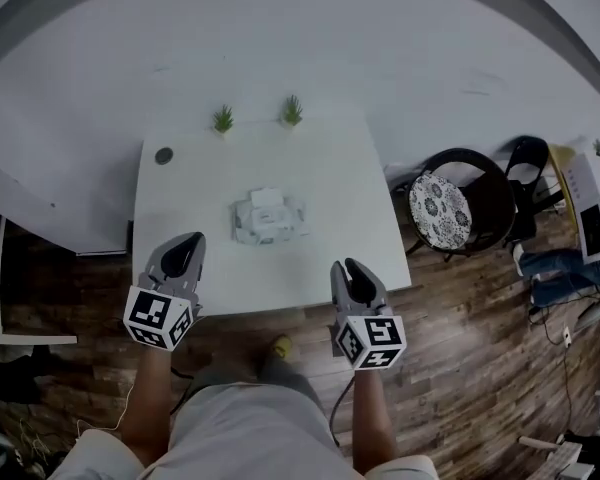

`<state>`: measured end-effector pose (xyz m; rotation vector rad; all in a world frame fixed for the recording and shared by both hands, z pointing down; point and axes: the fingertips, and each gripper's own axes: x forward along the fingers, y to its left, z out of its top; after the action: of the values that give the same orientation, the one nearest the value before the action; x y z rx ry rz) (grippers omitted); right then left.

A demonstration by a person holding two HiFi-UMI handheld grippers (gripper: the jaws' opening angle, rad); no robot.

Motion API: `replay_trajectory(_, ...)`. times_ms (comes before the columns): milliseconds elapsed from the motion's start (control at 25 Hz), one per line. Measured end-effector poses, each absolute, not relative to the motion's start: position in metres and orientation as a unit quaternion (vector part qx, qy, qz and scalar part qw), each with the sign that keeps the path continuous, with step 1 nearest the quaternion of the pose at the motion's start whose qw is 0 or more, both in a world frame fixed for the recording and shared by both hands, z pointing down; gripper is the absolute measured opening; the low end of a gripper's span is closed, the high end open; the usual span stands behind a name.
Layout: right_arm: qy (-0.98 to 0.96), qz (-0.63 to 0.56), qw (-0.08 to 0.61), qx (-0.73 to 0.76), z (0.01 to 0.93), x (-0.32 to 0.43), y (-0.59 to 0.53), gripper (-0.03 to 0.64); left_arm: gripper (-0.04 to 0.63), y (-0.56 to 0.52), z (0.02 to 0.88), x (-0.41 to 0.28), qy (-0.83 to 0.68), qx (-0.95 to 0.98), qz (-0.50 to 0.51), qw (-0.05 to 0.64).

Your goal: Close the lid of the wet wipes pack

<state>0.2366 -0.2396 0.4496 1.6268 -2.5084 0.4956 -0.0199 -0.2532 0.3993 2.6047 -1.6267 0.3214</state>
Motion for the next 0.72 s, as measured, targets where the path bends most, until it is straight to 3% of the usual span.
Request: replay_trajectory(720,-0.857,0.149,0.082,0.487,0.446,0.200,-0.303,0.092,0.006,-0.302,0.397,-0.029,-0.543,0.834,0.091,0.039)
